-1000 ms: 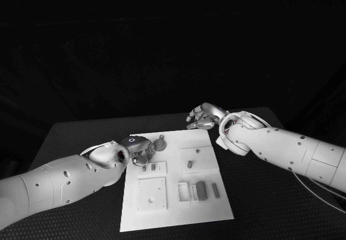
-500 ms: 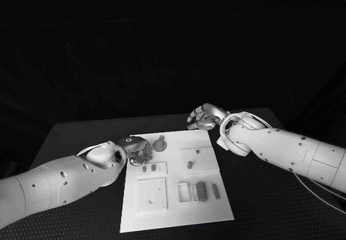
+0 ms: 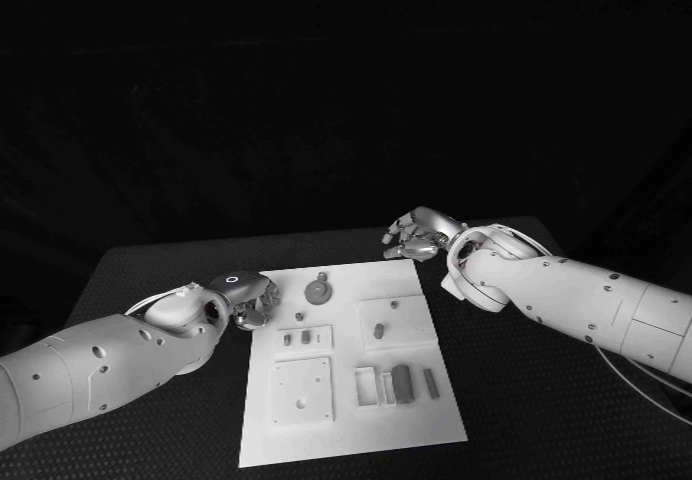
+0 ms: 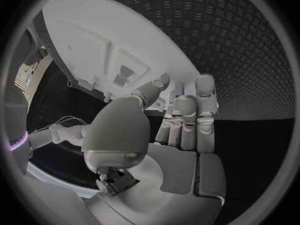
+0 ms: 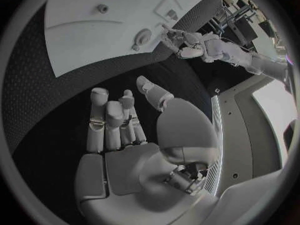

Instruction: Assemble the parts on the task board

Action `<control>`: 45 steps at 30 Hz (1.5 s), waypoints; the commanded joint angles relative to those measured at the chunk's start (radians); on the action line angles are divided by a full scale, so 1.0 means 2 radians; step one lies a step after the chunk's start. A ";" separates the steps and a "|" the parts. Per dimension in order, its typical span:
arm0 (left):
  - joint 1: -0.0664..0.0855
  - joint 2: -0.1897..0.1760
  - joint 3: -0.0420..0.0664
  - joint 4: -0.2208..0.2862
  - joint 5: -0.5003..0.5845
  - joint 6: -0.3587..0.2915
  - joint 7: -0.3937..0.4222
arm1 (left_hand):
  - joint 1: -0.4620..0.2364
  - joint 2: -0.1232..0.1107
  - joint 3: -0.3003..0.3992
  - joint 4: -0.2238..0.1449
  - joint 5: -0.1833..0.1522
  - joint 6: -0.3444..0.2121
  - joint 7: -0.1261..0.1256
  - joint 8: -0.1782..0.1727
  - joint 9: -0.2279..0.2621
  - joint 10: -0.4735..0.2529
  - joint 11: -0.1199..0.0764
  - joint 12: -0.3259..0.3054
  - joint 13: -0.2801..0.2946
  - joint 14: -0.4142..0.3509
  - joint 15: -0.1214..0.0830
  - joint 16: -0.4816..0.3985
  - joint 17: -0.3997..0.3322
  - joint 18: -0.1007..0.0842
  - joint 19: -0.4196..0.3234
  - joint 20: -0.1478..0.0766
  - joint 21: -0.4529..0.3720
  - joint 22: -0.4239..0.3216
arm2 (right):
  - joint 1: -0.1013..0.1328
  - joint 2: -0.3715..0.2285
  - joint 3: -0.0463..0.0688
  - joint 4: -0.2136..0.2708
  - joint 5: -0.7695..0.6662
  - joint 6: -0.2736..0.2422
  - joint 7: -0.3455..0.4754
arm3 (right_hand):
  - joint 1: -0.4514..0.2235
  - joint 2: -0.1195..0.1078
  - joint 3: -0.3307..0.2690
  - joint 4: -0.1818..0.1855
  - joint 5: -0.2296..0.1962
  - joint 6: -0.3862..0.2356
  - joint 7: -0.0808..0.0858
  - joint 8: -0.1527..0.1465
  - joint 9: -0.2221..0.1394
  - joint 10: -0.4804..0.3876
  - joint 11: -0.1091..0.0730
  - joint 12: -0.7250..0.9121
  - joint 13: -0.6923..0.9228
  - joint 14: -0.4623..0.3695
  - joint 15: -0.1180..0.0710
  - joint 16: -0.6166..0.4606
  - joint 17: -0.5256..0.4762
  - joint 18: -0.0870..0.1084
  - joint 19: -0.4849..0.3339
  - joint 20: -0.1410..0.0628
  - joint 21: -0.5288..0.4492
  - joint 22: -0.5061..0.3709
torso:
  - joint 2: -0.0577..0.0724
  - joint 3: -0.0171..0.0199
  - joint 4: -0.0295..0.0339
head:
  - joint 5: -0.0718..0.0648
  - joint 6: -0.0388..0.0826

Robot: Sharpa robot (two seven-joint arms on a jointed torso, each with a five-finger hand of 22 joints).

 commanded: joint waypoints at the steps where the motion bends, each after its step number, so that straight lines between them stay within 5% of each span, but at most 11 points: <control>1: 0.001 -0.005 0.007 -0.002 0.068 -0.017 0.002 | 0.003 0.001 0.001 0.002 -0.002 0.011 0.004 0.006 0.002 0.000 0.003 0.003 0.002 -0.002 0.001 -0.001 -0.001 0.063 0.001 0.004 -0.003 0.009 | 0.000 -0.005 -0.001 -0.003 -0.020 0.010 0.011 | -0.001 -0.004 0.004 0.000 -0.002 -0.007 0.004 -0.002 0.001 -0.001 0.002 -0.021 -0.018 -0.004 0.000 -0.007 -0.004 0.015 -0.004 0.002 -0.005 0.007 | 0.000 -0.0007 0.0002 | -0.001 0.001; 8: 0.003 -0.030 0.039 0.004 0.292 -0.035 0.009 | -0.002 0.007 0.011 0.007 -0.002 0.031 0.002 0.020 0.008 0.014 0.000 0.006 0.007 -0.040 -0.001 -0.043 -0.020 0.050 -0.041 0.012 -0.039 -0.006 | 0.000 -0.024 -0.012 0.003 -0.086 0.040 0.040 | 0.003 -0.003 0.016 -0.006 -0.002 -0.021 0.014 -0.008 0.001 -0.015 0.014 -0.192 -0.150 -0.005 0.012 -0.044 -0.033 0.015 -0.015 0.008 -0.026 0.000 | -0.001 0.0000 0.0006 | -0.005 0.006; 12: 0.005 -0.043 0.043 0.014 0.393 -0.037 0.040 | -0.003 0.005 0.014 0.005 -0.001 0.022 0.006 0.018 0.006 0.007 0.004 0.001 0.007 -0.050 0.002 -0.067 -0.032 0.043 -0.054 0.014 -0.059 -0.018 | 0.000 -0.036 -0.025 0.023 -0.140 0.048 0.042 | 0.013 -0.004 0.020 -0.010 -0.002 -0.020 0.019 -0.005 -0.001 0.015 0.020 -0.292 -0.225 0.004 0.018 -0.049 -0.040 0.015 -0.009 0.009 -0.032 -0.001 | -0.001 0.0000 0.0012 | -0.007 0.010; 15: 0.006 -0.052 0.045 0.026 0.484 -0.005 0.060 | -0.013 -0.001 0.008 0.006 -0.001 0.015 0.008 0.016 0.005 -0.003 0.008 -0.002 0.006 -0.060 0.007 -0.081 -0.038 0.038 -0.065 0.017 -0.071 -0.025 | 0.000 -0.039 -0.037 0.027 -0.183 0.052 0.044 | 0.020 -0.006 0.017 -0.010 -0.002 -0.018 0.020 -0.002 -0.002 0.028 0.024 -0.336 -0.255 0.010 0.020 -0.049 -0.042 0.015 -0.003 0.008 -0.035 -0.001 | 0.000 -0.0001 -0.0002 | -0.009 0.010; 18: 0.007 -0.058 0.045 0.041 0.561 0.005 0.078 | -0.036 -0.005 -0.010 0.002 0.002 0.006 0.011 0.014 0.005 -0.026 0.021 -0.002 0.002 -0.123 0.026 -0.130 -0.058 0.021 -0.129 0.032 -0.115 -0.044 | -0.001 -0.039 -0.046 0.028 -0.212 0.057 0.044 | 0.023 -0.008 0.015 -0.010 -0.002 -0.015 0.019 0.001 -0.003 0.037 0.025 -0.358 -0.269 0.015 0.021 -0.049 -0.043 0.015 0.001 0.007 -0.036 0.000 | 0.000 -0.0001 -0.0010 | -0.013 0.012; 25: 0.008 -0.063 0.047 0.053 0.579 0.012 0.095 | -0.050 -0.001 -0.028 -0.003 0.003 0.000 0.013 0.016 0.006 -0.033 0.030 0.002 0.005 -0.162 0.036 -0.186 -0.082 0.003 -0.171 0.041 -0.164 -0.077 | -0.005 -0.038 -0.055 0.036 -0.245 0.066 0.040 | 0.031 -0.007 0.016 -0.011 -0.002 -0.006 0.016 0.008 -0.001 0.049 0.025 -0.379 -0.283 0.021 0.022 -0.048 -0.044 0.015 0.004 0.006 -0.038 0.002 | 0.000 -0.0001 0.0000 | -0.012 0.011; 35: 0.008 -0.062 0.047 0.057 0.585 0.015 0.099 | -0.052 0.002 -0.032 -0.003 0.002 -0.001 0.013 0.018 0.006 -0.031 0.029 0.002 0.007 -0.162 0.037 -0.191 -0.084 0.000 -0.170 0.041 -0.169 -0.082 | -0.009 -0.023 -0.069 0.029 -0.270 0.063 0.026 | 0.031 -0.009 0.014 -0.010 -0.002 -0.004 0.015 0.010 -0.001 0.055 0.026 -0.395 -0.292 0.027 0.022 -0.046 -0.044 0.015 0.011 0.004 -0.040 0.002 | 0.000 -0.0002 0.0004 | -0.009 0.009; 45: 0.008 -0.061 0.047 0.063 0.602 0.022 0.105 | -0.055 0.004 -0.036 -0.002 0.002 -0.005 0.015 0.016 0.005 -0.032 0.030 0.002 0.008 -0.161 0.037 -0.195 -0.084 -0.001 -0.169 0.040 -0.174 -0.087 | -0.016 -0.003 -0.072 0.009 -0.282 0.064 0.022 | 0.030 -0.009 0.014 -0.009 -0.002 -0.005 0.016 0.009 -0.002 0.058 0.026 -0.399 -0.294 0.028 0.023 -0.045 -0.044 0.015 0.012 0.004 -0.040 0.002 | 0.000 -0.0004 -0.0003 | -0.007 0.007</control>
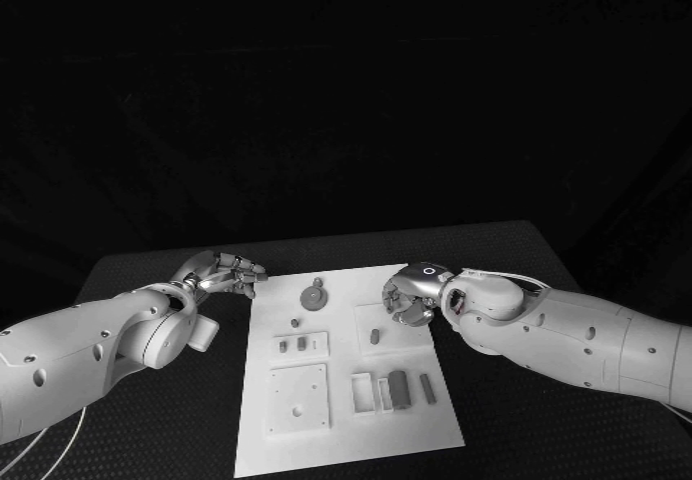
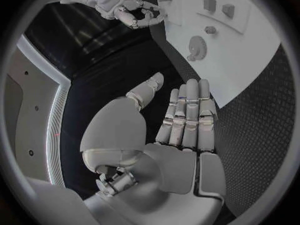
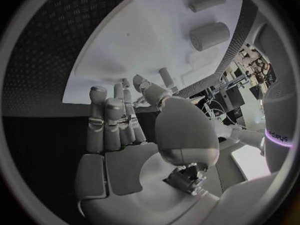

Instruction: Assemble the parts on the task board

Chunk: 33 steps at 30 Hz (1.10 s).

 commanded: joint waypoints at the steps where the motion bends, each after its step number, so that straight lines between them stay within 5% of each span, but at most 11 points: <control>1: 0.001 0.001 0.000 0.000 0.020 0.013 0.015 | -0.005 0.002 -0.004 0.001 0.002 -0.005 0.000 0.001 0.000 0.000 0.001 0.001 0.001 0.000 0.002 -0.004 -0.001 -0.007 -0.001 -0.001 -0.002 -0.001 | -0.001 0.007 0.000 -0.009 -0.026 0.006 -0.004 | 0.002 -0.001 -0.003 0.000 -0.002 -0.001 0.002 0.003 0.000 0.004 0.001 -0.003 -0.001 0.003 0.001 0.003 -0.001 0.015 0.003 -0.001 -0.003 0.002 | 0.000 -0.0001 -0.0008 | 0.002 -0.001; 19: 0.001 0.003 0.000 -0.008 0.029 0.019 0.014 | -0.011 0.004 -0.009 0.002 0.002 -0.007 0.001 0.002 -0.001 -0.002 0.002 0.001 0.001 -0.001 0.003 -0.007 -0.001 -0.008 0.000 -0.001 -0.006 -0.005 | -0.002 0.024 -0.006 -0.030 -0.027 0.015 -0.002 | 0.003 0.004 -0.002 0.000 -0.002 -0.001 0.002 0.003 0.000 0.009 0.001 -0.008 -0.003 0.004 0.000 0.003 -0.001 0.015 0.005 -0.002 -0.004 0.002 | 0.000 0.0000 -0.0010 | 0.003 -0.003; 33: 0.001 0.003 0.000 -0.009 0.029 0.022 0.011 | -0.011 0.005 -0.010 0.002 0.002 -0.007 0.001 0.002 -0.001 -0.003 0.002 0.000 0.002 -0.001 0.003 -0.008 0.000 -0.009 0.001 -0.001 -0.008 -0.006 | -0.004 0.028 -0.010 -0.031 -0.033 0.021 -0.006 | 0.001 0.016 -0.003 -0.001 -0.002 0.021 -0.008 0.016 0.005 0.041 -0.011 -0.001 0.009 0.012 -0.011 0.005 -0.001 0.015 0.014 -0.005 -0.005 0.006 | 0.000 -0.0001 -0.0005 | 0.004 -0.004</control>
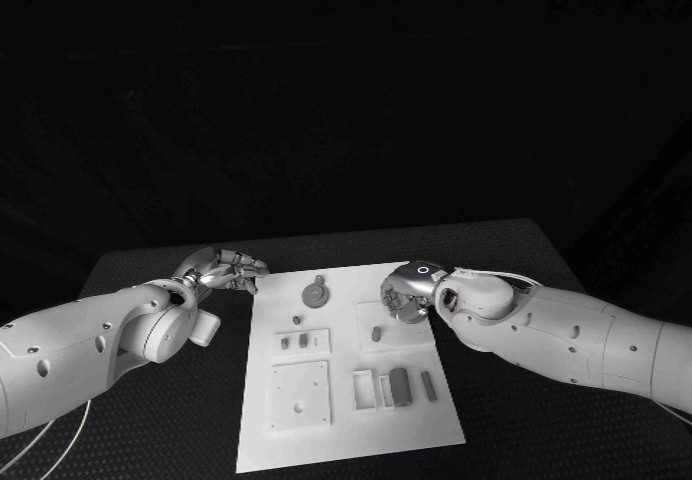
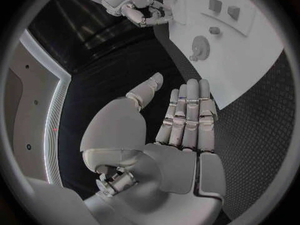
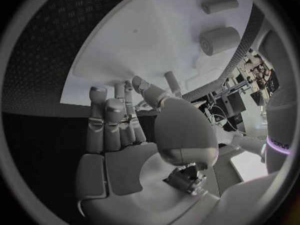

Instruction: Assemble the parts on the task board

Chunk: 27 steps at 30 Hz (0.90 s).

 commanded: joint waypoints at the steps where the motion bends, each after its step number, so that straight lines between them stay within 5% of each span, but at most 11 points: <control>1: 0.001 0.001 0.000 0.000 0.004 0.008 0.005 | -0.005 -0.001 -0.003 0.000 0.002 -0.004 0.000 0.002 -0.001 -0.003 0.002 0.000 0.001 -0.002 0.003 -0.002 -0.001 -0.005 0.001 -0.001 -0.004 -0.001 | -0.005 0.002 -0.003 -0.001 -0.011 0.020 -0.003 | 0.001 0.007 -0.003 -0.001 -0.002 0.006 -0.001 0.004 0.001 0.022 -0.005 0.003 0.002 0.004 -0.004 0.003 -0.001 0.015 0.002 -0.004 -0.001 0.006 | 0.000 -0.0002 0.0002 | 0.000 0.000; 17: 0.001 0.001 0.000 0.000 0.004 0.009 0.002 | -0.005 0.000 -0.003 0.000 0.002 -0.004 0.000 0.002 -0.001 -0.003 0.002 0.000 0.001 -0.002 0.003 -0.002 -0.001 -0.005 0.001 -0.001 -0.004 -0.001 | -0.008 0.005 -0.003 -0.003 -0.042 -0.005 -0.022 | 0.001 0.008 -0.003 -0.001 -0.002 0.007 -0.001 0.004 0.002 0.024 -0.006 0.003 0.003 0.004 -0.005 0.003 -0.001 0.015 0.003 -0.004 -0.001 0.006 | 0.000 -0.0003 0.0000 | 0.002 -0.003; 18: 0.001 0.001 0.000 0.000 0.004 0.009 0.002 | -0.005 0.000 -0.003 0.000 0.002 -0.004 0.000 0.002 -0.001 -0.003 0.002 0.000 0.001 -0.002 0.003 -0.002 -0.001 -0.005 0.001 -0.001 -0.004 -0.001 | -0.009 0.005 -0.003 -0.003 -0.045 -0.008 -0.024 | 0.030 0.025 0.020 -0.004 0.000 0.038 -0.013 0.022 0.009 0.053 -0.015 0.018 0.011 0.010 -0.014 0.005 0.000 0.015 0.008 -0.008 0.001 0.007 | 0.000 -0.0003 0.0002 | 0.001 -0.003; 27: 0.001 0.002 0.000 -0.001 0.004 0.009 0.002 | -0.005 0.000 -0.003 0.000 0.002 -0.004 0.000 0.002 -0.001 -0.003 0.002 0.000 0.001 -0.002 0.003 -0.002 -0.001 -0.005 0.001 -0.001 -0.004 -0.001 | -0.010 0.005 -0.003 -0.001 -0.056 -0.016 -0.035 | 0.030 0.025 0.020 -0.004 0.000 0.038 -0.013 0.022 0.009 0.053 -0.015 0.018 0.011 0.010 -0.014 0.005 0.000 0.015 0.008 -0.008 0.001 0.007 | 0.000 -0.0003 0.0001 | 0.001 -0.004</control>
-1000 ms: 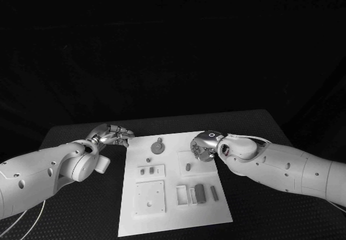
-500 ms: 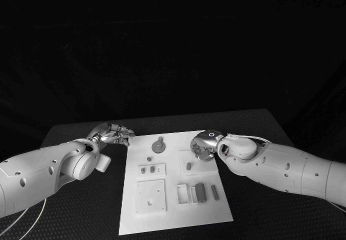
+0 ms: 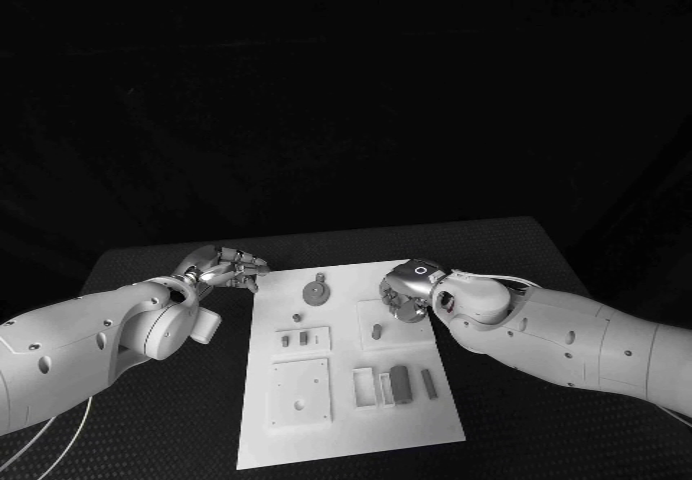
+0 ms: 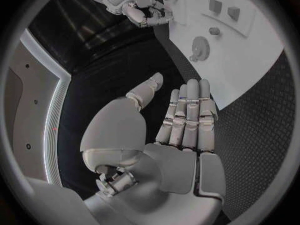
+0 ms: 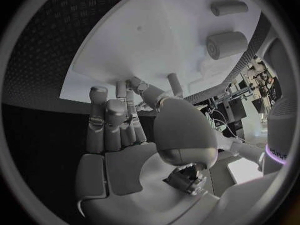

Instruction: Assemble the parts on the task board

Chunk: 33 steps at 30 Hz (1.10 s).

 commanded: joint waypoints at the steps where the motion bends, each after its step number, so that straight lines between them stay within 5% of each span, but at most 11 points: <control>1: 0.001 0.001 0.000 0.000 0.003 0.006 0.003 | -0.005 0.000 -0.003 0.000 0.002 -0.004 0.000 0.002 -0.001 0.000 0.001 0.000 0.001 -0.002 0.003 -0.002 -0.001 -0.002 0.001 -0.001 -0.002 0.000 | -0.003 -0.001 -0.002 -0.001 -0.018 0.003 -0.014 | 0.007 0.003 0.002 0.000 0.000 0.002 0.000 0.002 0.001 0.030 -0.007 0.002 0.000 -0.002 -0.003 0.001 0.000 0.015 -0.002 -0.003 0.001 0.007 | 0.000 0.0003 -0.0001 | 0.000 0.000; 8: 0.001 0.001 0.001 -0.001 0.003 0.006 0.003 | -0.005 0.000 -0.003 0.000 0.002 -0.004 0.000 0.002 -0.001 -0.001 0.001 0.000 0.001 -0.002 0.003 -0.002 -0.001 -0.002 0.001 -0.001 -0.002 -0.001 | -0.004 -0.003 -0.002 0.003 -0.019 -0.007 -0.016 | 0.011 -0.003 0.018 0.002 -0.001 0.016 -0.006 0.008 0.006 0.044 -0.017 0.004 0.005 0.007 -0.012 0.001 -0.001 0.015 0.009 -0.002 0.006 0.008 | 0.000 0.0003 -0.0004 | 0.000 0.000; 17: 0.001 0.002 0.001 -0.003 0.003 0.006 0.004 | -0.005 0.000 -0.003 0.000 0.002 -0.004 0.000 0.002 -0.001 -0.001 0.001 0.000 0.001 -0.002 0.003 -0.002 -0.001 -0.002 0.001 -0.001 -0.002 -0.001 | -0.004 -0.005 -0.002 0.009 -0.022 -0.044 -0.023 | 0.011 -0.003 0.018 0.002 -0.001 0.016 -0.006 0.008 0.006 0.044 -0.017 0.004 0.005 0.007 -0.012 0.001 -0.001 0.015 0.009 -0.002 0.006 0.008 | 0.000 0.0004 0.0000 | 0.000 0.000; 33: 0.001 0.002 0.001 -0.005 0.003 0.008 0.004 | -0.004 0.001 -0.003 0.000 0.002 -0.004 0.000 0.003 -0.001 -0.001 0.001 0.000 0.001 -0.002 0.003 -0.003 0.000 -0.002 0.001 -0.001 -0.002 -0.001 | -0.004 -0.020 0.002 0.027 -0.011 -0.061 -0.023 | 0.011 -0.009 0.026 0.001 -0.001 0.021 -0.009 0.012 0.011 0.051 -0.019 0.003 0.007 0.011 -0.015 0.001 -0.001 0.015 0.014 -0.003 0.008 0.009 | 0.000 0.0002 -0.0005 | 0.000 0.001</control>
